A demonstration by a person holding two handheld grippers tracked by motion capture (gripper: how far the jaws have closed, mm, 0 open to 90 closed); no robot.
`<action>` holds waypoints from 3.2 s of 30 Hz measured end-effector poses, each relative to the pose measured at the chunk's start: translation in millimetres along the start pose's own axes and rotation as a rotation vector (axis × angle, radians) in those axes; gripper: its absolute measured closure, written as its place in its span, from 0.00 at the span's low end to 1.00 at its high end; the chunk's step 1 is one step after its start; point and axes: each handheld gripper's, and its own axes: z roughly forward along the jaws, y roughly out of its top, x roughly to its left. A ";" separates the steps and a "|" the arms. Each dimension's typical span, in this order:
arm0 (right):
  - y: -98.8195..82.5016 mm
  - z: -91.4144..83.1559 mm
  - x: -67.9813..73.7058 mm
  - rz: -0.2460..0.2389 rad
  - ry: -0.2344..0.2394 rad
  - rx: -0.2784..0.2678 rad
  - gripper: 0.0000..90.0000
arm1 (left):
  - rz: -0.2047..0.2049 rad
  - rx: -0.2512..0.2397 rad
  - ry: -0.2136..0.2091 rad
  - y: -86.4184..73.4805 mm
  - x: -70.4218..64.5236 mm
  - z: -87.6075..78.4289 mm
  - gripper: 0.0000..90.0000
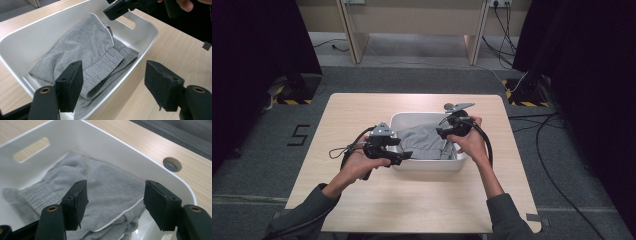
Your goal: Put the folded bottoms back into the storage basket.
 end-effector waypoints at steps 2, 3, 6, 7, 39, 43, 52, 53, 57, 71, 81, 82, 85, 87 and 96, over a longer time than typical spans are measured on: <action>-2.3 -4.8 4.2 -0.018 0.000 -0.010 0.41 | -0.004 0.003 -0.003 -4.7 0.5 -4.4 0.33; -4.9 -8.7 8.0 -0.036 -0.007 -0.008 0.41 | -0.012 -0.002 -0.004 -9.7 1.3 -8.4 0.32; -7.8 -11.9 10.7 -0.043 0.000 -0.016 0.41 | -0.020 -0.011 -0.001 -14.4 2.3 -13.0 0.31; -9.2 -13.5 12.0 -0.037 0.001 -0.023 0.41 | -0.026 -0.015 0.002 -16.8 2.7 -15.3 0.31; -63.9 -46.4 45.1 -0.035 0.041 -0.158 0.41 | -0.078 -0.034 0.020 -87.7 -1.9 -30.0 0.25; -69.6 -48.6 51.0 -0.036 0.045 -0.175 0.41 | -0.085 -0.034 0.029 -89.9 -0.4 -31.3 0.25; -81.0 -53.5 61.4 -0.054 0.051 -0.192 0.41 | -0.097 -0.028 0.027 -97.8 -0.7 -30.1 0.24; -82.1 -54.7 61.9 -0.042 0.053 -0.194 0.41 | -0.094 -0.028 0.032 -98.5 0.0 -30.9 0.24; -88.2 -56.5 60.9 -0.034 0.049 -0.188 0.41 | -0.100 -0.033 0.049 -102.6 3.3 -33.4 0.23; -109.6 -67.2 58.9 -0.018 0.069 -0.200 0.41 | -0.120 -0.003 0.034 -113.9 5.1 -28.8 0.23; -120.7 -69.4 64.6 -0.023 0.075 -0.192 0.41 | -0.125 0.005 0.054 -122.9 7.2 -31.2 0.23; -120.7 -69.4 64.6 -0.023 0.075 -0.192 0.41 | -0.125 0.005 0.054 -122.9 7.2 -31.2 0.23; -123.8 -72.3 66.3 -0.025 0.073 -0.195 0.41 | -0.119 0.011 0.056 -126.6 6.0 -31.6 0.23; -126.7 -75.8 68.6 -0.027 0.067 -0.192 0.40 | -0.117 0.016 0.056 -129.1 4.7 -32.0 0.23; -137.2 -81.3 71.2 -0.028 0.069 -0.188 0.40 | -0.130 0.039 0.060 -140.9 4.9 -30.0 0.23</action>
